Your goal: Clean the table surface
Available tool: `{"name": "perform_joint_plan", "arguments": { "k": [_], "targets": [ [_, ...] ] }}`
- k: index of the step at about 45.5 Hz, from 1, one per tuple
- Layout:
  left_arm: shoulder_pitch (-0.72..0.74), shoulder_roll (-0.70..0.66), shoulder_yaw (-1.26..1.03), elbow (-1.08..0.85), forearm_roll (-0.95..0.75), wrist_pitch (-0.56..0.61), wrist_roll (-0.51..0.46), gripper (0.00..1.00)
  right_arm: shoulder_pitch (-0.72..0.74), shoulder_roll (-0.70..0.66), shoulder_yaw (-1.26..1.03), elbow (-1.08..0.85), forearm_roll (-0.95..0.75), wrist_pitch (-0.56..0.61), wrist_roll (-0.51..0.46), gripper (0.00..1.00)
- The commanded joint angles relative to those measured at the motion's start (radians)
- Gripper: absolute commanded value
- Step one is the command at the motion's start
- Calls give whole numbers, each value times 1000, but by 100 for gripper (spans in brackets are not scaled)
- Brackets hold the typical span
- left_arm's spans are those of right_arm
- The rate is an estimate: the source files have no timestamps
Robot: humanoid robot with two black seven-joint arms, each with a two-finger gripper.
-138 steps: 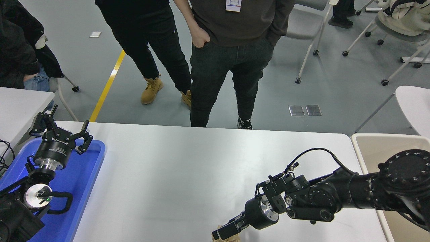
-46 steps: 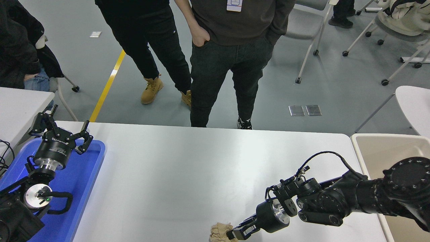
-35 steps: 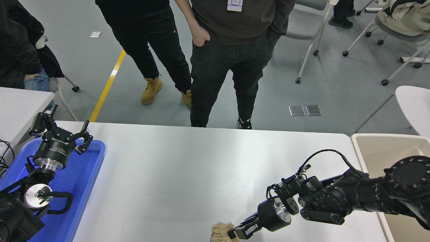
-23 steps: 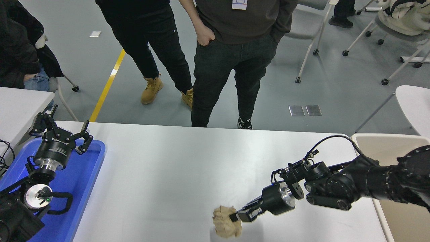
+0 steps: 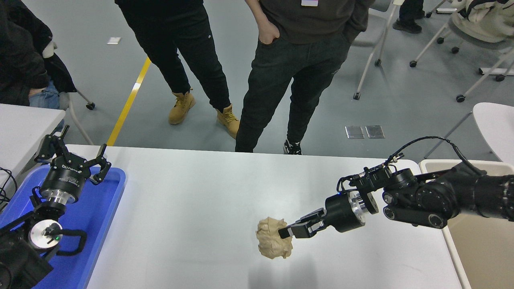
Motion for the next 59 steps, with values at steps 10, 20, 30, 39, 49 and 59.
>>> {"name": "perform_joint_plan", "arguments": {
  "k": [10,20,30,39,49,59],
  "targets": [
    [0,0,0,0,0,0,0,100,120,-183,128,139,3,304,1,0],
    [0,0,0,0,0,0,0,100,164,-237,199,161,6,390,1,0],
    [0,0,0,0,0,0,0,100,198,-274,245,164,44,452,1,0],
    [0,0,0,0,0,0,0,100,210,-299,266,164,47,487,1,0],
    [0,0,0,0,0,0,0,100,206,-318,268,144,64,482,1,0],
    [0,0,0,0,0,0,0,100,157,-338,270,-40,164,464,1,0]
  ]
}}
